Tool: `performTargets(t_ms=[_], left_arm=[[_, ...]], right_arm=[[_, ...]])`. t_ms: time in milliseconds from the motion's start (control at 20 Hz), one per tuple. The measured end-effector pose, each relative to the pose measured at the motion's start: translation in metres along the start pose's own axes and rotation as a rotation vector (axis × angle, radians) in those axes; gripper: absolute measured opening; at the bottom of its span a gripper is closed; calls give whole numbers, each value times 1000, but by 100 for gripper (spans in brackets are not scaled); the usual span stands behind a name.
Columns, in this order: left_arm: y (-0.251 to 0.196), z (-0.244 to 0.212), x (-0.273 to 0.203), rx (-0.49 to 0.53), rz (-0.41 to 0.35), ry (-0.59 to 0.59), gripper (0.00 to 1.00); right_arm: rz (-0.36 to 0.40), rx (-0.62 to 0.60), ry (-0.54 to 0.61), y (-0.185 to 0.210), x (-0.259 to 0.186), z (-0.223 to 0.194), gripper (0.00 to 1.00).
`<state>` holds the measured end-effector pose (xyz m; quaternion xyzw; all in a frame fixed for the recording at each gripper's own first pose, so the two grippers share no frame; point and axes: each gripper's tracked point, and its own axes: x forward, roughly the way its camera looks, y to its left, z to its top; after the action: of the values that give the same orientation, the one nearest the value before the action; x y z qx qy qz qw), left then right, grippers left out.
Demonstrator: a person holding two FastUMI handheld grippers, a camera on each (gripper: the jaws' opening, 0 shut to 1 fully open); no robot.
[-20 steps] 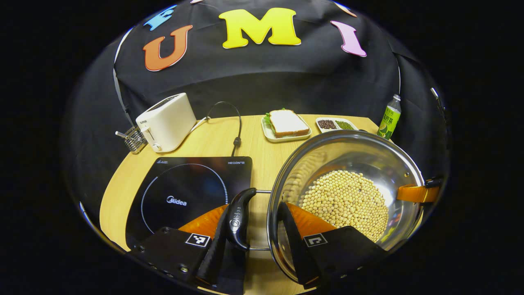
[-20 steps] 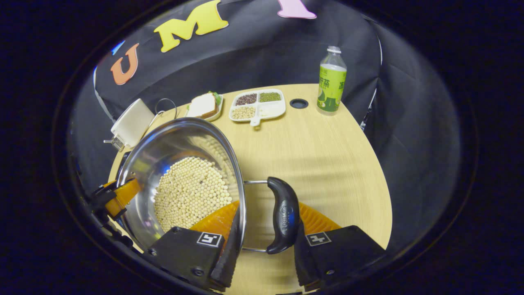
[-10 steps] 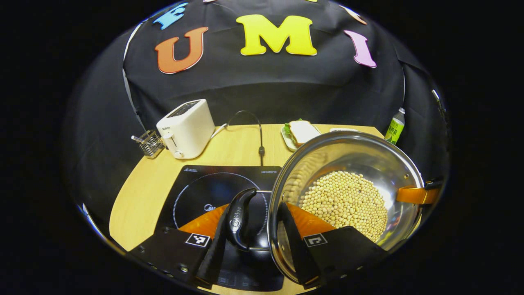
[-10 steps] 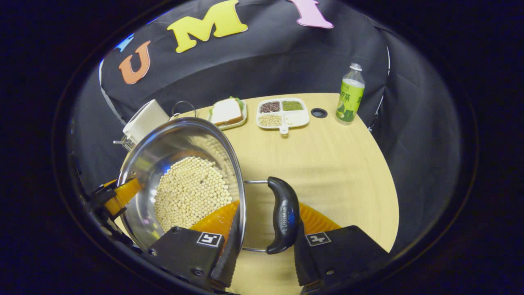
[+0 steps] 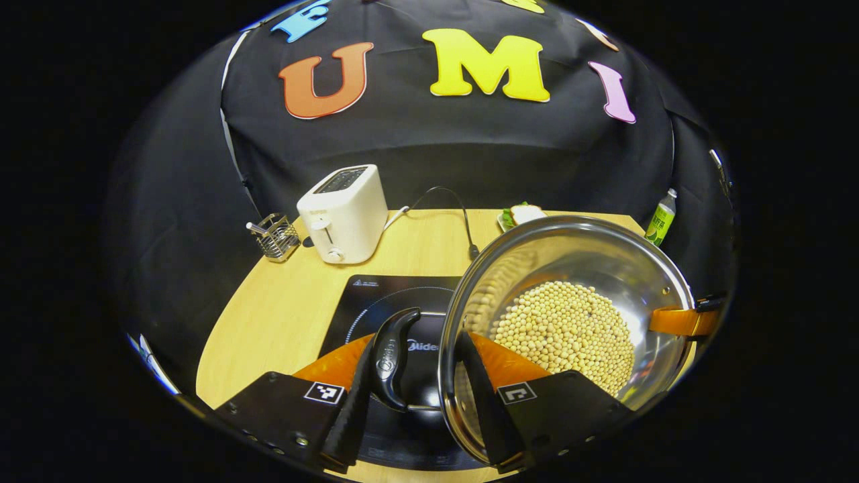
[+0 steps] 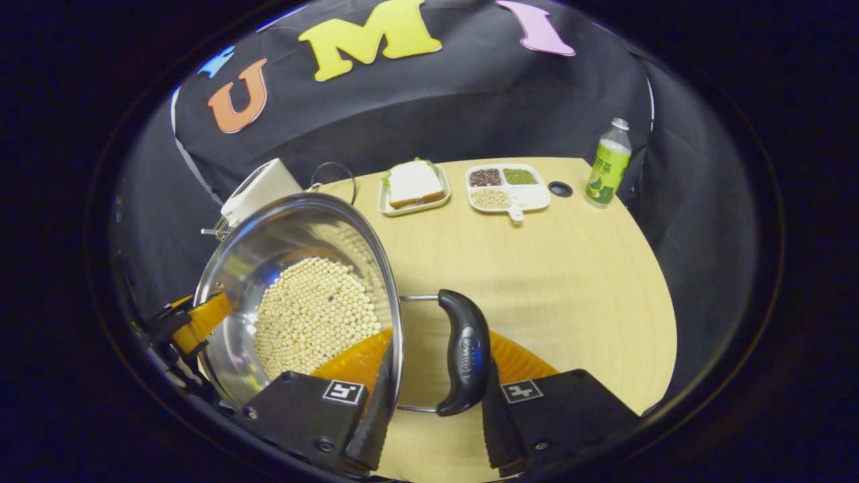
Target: First push the handle of the pot to place it horizontally, then grasp the pot with both hands and set it on the induction cooktop.
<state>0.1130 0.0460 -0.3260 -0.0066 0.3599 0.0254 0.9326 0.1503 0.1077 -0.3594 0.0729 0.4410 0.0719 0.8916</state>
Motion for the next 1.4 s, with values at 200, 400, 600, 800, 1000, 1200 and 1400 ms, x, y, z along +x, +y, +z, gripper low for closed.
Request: performTargets(t_ms=[200, 400, 600, 800, 1000, 1200, 1400], left_arm=[[38, -5, 4, -13, 13, 14, 68], [70, -8, 12, 0, 24, 26, 68], [95, -12, 27, 18, 26, 37, 68], [109, -17, 41, 22, 25, 48, 68], [115, -18, 51, 27, 26, 51, 68], [121, -21, 57, 32, 36, 60, 68], [126, -23, 65, 38, 30, 66, 68]], right_arm=[[11, -11, 15, 39, 9, -5, 58], [22, -3, 31, 71, 24, -10, 58], [30, 8, 51, 95, 41, -17, 58], [24, 17, 57, 110, 56, -18, 58], [18, 17, 69, 116, 67, -17, 58], [13, 31, 79, 123, 73, -19, 58], [3, 43, 85, 125, 77, -21, 58]])
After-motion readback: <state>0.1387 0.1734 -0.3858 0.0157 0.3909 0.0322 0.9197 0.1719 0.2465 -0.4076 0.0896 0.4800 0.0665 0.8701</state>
